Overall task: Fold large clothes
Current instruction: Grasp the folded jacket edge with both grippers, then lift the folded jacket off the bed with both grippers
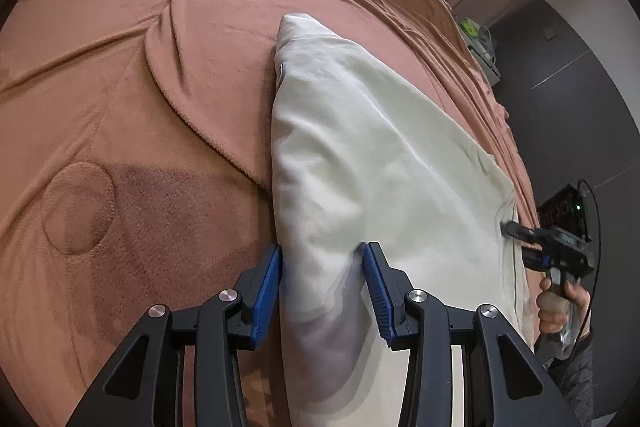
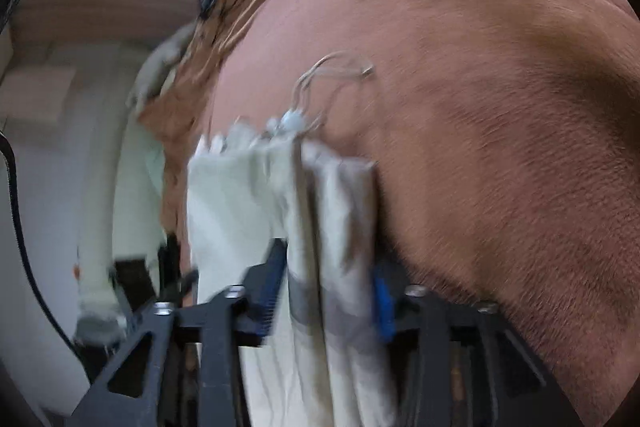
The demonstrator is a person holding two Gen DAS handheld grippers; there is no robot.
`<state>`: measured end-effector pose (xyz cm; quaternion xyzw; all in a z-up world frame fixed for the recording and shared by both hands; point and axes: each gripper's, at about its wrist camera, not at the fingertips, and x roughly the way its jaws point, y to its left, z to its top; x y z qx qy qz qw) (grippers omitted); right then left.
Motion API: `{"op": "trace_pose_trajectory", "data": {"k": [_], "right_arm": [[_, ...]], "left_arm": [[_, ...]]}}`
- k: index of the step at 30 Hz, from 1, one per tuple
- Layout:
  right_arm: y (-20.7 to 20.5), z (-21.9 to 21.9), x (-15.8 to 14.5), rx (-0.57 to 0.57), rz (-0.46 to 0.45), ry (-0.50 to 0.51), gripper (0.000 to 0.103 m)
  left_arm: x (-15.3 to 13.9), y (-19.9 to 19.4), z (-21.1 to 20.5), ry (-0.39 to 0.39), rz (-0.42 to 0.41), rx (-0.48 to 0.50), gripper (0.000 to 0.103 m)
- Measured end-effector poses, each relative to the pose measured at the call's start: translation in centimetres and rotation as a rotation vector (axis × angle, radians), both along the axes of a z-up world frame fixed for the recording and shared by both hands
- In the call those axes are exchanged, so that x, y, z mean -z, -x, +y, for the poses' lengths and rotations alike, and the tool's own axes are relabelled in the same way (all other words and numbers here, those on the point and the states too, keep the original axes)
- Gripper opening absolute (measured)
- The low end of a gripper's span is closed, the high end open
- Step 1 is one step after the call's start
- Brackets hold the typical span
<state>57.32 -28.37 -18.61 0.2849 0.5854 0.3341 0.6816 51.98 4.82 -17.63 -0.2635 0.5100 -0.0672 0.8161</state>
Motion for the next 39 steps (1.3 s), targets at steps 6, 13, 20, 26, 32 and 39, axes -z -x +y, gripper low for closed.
{"op": "trace_pose_trajectory", "data": {"k": [6, 13, 20, 26, 32, 39], "right_arm": [[-0.2, 1.1, -0.1, -0.05, -0.009, -0.003, 0.066], [-1.3, 2.0, 0.6, -0.039, -0.011, 0.01, 0.038], [0.9, 2.5, -3.0, -0.017, -0.14, 0.067, 0.016], [4.0, 2.9, -7.8, -0.004, -0.243, 0.078, 0.013], [7.9, 1.2, -12.1, 0.044, -0.328, 0.044, 0.013], [12.9, -0.8, -15.9, 0.068, -0.409, 0.022, 0.013]], "left_arm": [[0.4, -1.3, 0.5, 0.028, 0.009, -0.014, 0.044], [1.3, -3.4, 0.9, 0.056, 0.02, -0.047, 0.049], [-0.9, -2.2, -0.4, -0.002, -0.044, -0.044, 0.02], [-5.0, 0.3, -1.1, -0.022, -0.133, -0.06, 0.015], [-10.2, 3.9, -2.8, -0.061, -0.24, -0.073, 0.015], [-14.8, 7.9, -4.7, -0.061, -0.327, -0.075, 0.013]]}}
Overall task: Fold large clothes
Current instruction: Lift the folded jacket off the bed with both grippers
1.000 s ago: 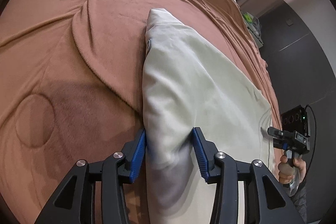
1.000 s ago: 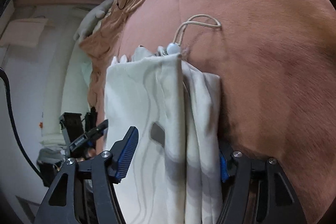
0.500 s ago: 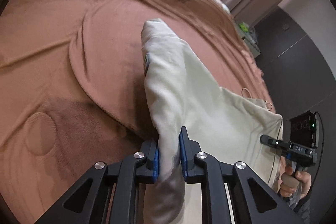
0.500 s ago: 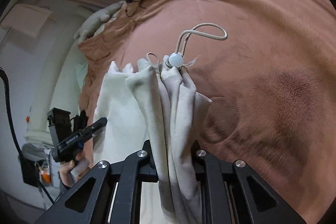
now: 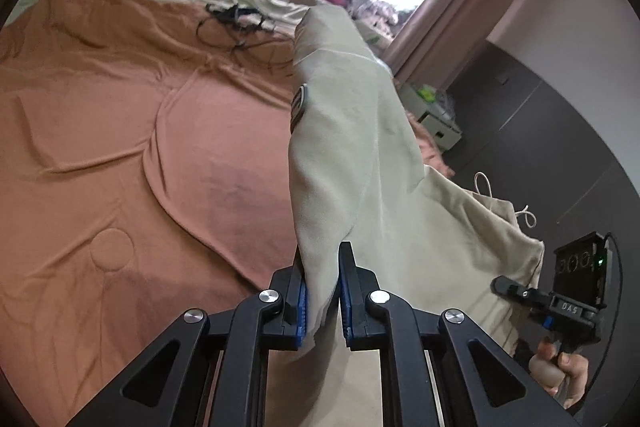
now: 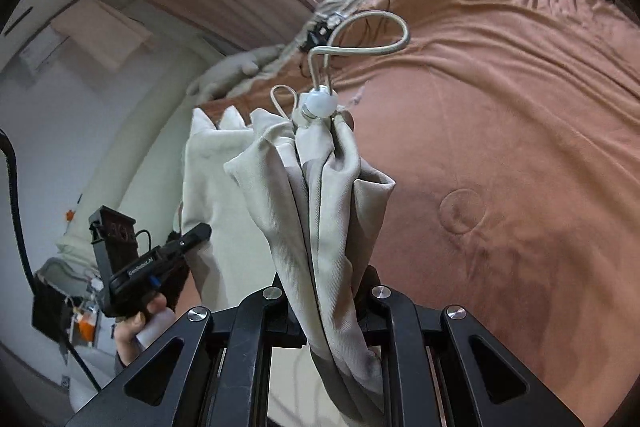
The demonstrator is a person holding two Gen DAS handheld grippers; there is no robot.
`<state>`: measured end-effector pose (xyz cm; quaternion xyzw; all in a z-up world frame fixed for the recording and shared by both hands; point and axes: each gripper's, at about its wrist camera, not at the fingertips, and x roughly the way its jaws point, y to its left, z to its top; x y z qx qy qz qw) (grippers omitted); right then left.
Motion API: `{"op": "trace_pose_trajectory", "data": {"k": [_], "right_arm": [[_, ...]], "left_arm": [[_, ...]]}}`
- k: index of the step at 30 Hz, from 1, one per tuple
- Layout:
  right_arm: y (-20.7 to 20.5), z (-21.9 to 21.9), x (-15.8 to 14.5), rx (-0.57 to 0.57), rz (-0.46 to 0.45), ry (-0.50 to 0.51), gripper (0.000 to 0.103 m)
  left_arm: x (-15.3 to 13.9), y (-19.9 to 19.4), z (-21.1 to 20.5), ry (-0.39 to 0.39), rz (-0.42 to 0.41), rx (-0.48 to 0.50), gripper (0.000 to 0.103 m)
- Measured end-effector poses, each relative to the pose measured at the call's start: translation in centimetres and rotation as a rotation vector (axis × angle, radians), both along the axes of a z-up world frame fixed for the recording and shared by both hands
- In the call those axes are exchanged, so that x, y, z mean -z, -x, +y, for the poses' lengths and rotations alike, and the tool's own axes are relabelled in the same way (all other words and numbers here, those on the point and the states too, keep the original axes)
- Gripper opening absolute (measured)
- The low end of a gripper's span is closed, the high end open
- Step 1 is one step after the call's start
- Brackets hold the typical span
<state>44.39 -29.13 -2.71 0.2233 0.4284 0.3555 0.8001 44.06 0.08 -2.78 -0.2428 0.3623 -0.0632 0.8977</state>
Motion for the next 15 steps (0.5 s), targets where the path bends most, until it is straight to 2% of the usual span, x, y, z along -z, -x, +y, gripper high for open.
{"op": "trace_pose_trajectory", "data": {"k": [8, 15], "right_arm": [[3.9, -1.5, -3.9, 0.023, -0.087, -0.015, 0.013], [7.1, -5.4, -8.1, 0.079, -0.169, -0.007, 0.013]], "left_arm": [[-4.0, 3.8, -2.5, 0.009, -0.076, 0.007, 0.013], [-7.2, 6.1, -6.9, 0.023, -0.148, 0.049, 0.013]]}}
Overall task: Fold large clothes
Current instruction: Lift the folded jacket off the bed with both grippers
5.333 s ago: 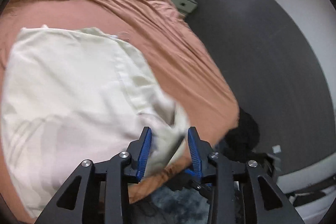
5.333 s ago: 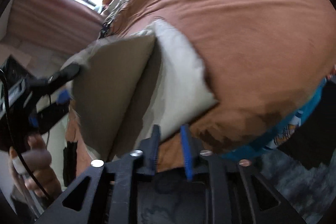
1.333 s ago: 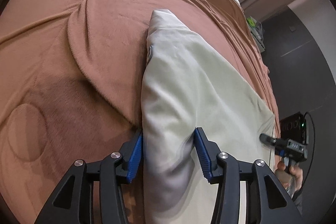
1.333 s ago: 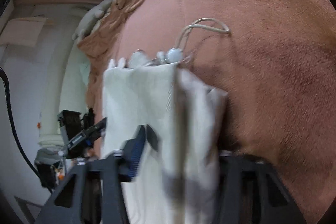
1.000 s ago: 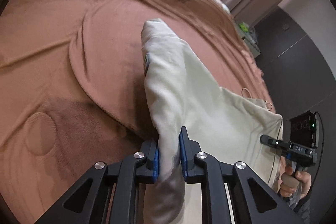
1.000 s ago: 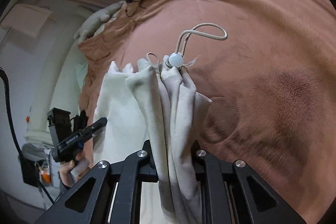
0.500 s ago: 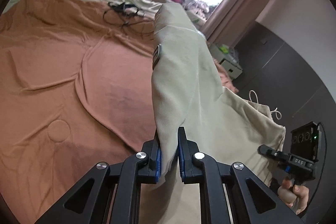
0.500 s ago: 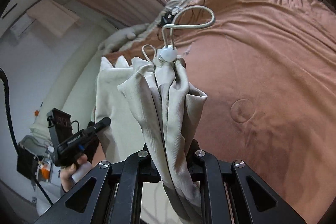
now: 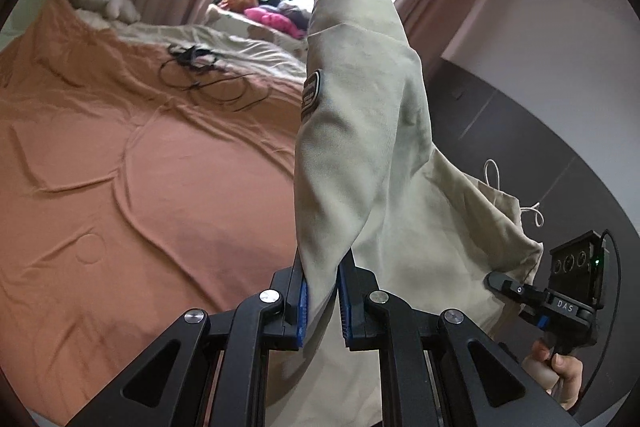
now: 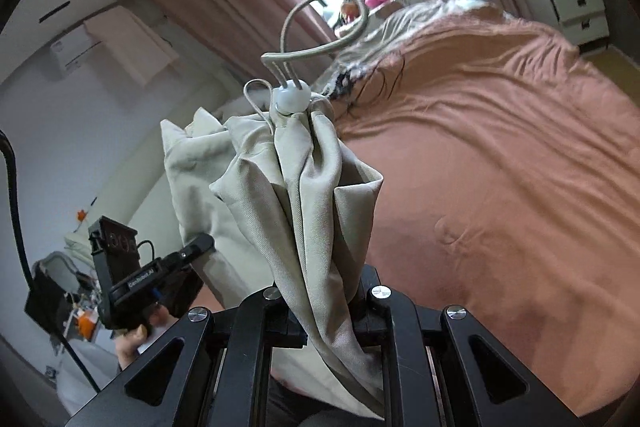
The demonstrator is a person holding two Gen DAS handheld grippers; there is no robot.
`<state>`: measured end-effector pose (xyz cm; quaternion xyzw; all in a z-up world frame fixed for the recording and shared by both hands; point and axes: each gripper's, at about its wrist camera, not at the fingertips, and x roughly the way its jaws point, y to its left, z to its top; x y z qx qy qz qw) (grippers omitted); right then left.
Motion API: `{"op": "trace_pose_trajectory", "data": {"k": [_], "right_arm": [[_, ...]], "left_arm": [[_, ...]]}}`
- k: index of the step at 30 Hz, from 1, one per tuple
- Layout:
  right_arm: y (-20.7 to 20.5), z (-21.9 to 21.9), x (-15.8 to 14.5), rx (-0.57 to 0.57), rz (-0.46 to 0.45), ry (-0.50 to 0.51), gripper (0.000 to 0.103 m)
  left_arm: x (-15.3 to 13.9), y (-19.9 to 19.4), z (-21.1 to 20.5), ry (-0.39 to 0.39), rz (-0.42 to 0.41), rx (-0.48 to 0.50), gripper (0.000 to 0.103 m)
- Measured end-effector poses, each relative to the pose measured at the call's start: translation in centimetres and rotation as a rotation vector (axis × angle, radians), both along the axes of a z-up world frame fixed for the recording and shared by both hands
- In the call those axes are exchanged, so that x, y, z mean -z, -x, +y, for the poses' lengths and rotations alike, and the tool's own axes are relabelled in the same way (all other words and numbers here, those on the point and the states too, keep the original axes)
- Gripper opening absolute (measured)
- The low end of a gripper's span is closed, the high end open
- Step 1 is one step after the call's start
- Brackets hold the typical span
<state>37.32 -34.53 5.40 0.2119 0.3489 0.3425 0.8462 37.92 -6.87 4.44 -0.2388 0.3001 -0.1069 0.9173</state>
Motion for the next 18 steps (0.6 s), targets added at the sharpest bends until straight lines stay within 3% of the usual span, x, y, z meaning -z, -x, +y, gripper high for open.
{"op": "trace_pose_trajectory", "data": {"k": [8, 18], "right_arm": [[2.2, -6.7, -2.6, 0.099, -0.051, 0.012, 0.013], [5.3, -15.7, -4.2, 0.211, -0.091, 0.044, 0.013]], "left_arm": [[-2.8, 0.0, -7.5, -0.018, -0.039, 0.067, 0.013], [-3.3, 0.2, -16.8, -0.024, -0.045, 0.174, 0.013]]}}
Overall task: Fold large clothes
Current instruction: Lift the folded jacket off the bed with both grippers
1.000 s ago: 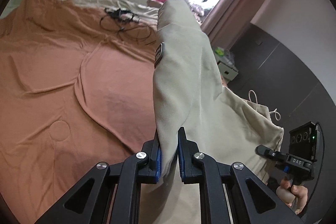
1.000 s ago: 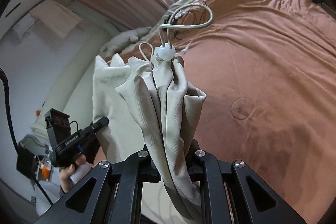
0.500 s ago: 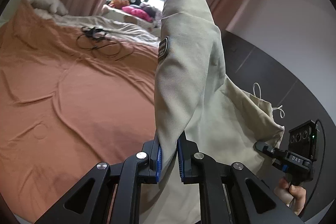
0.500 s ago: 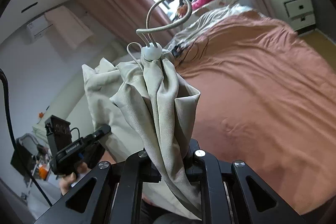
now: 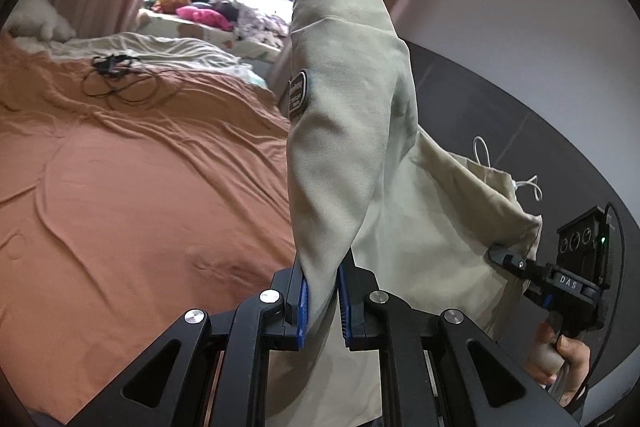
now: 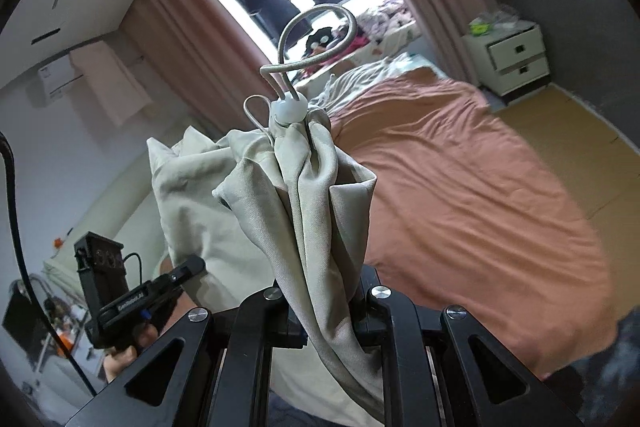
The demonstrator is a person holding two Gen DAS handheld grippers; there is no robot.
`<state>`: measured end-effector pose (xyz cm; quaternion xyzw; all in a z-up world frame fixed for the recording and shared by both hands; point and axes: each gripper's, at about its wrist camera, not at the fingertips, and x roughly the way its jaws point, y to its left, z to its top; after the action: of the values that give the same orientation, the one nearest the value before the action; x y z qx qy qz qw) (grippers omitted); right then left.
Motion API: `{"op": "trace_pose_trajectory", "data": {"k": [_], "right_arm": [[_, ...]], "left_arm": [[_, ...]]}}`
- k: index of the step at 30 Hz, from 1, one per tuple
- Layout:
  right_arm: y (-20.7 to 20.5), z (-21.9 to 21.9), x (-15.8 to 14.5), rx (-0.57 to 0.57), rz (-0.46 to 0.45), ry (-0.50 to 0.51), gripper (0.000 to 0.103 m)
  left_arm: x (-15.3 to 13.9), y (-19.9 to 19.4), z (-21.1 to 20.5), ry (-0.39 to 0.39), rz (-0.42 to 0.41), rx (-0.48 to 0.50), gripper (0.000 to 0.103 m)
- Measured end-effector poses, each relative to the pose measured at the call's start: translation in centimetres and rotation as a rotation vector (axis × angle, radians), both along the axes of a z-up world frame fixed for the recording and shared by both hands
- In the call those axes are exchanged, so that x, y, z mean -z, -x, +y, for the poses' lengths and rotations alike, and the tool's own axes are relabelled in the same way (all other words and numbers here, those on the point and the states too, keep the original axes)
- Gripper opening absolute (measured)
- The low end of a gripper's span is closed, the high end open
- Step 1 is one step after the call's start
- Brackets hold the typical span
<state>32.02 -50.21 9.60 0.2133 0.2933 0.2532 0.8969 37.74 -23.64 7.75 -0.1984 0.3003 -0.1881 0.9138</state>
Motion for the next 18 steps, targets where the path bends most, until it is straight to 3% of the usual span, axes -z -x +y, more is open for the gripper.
{"op": "trace_pose_trajectory", "data": {"k": [12, 18], "right_arm": [[2.3, -8.1, -0.2, 0.139, -0.008, 0.02, 0.013], [0.8, -10.5, 0.5, 0.202, 0.027, 0.03, 0.013]], "left_arm": [[0.7, -2.0, -9.0, -0.01, 0.004, 0.127, 0.013], [2.4, -6.0, -10.9, -0.001, 0.045, 0.199, 0.013]]}}
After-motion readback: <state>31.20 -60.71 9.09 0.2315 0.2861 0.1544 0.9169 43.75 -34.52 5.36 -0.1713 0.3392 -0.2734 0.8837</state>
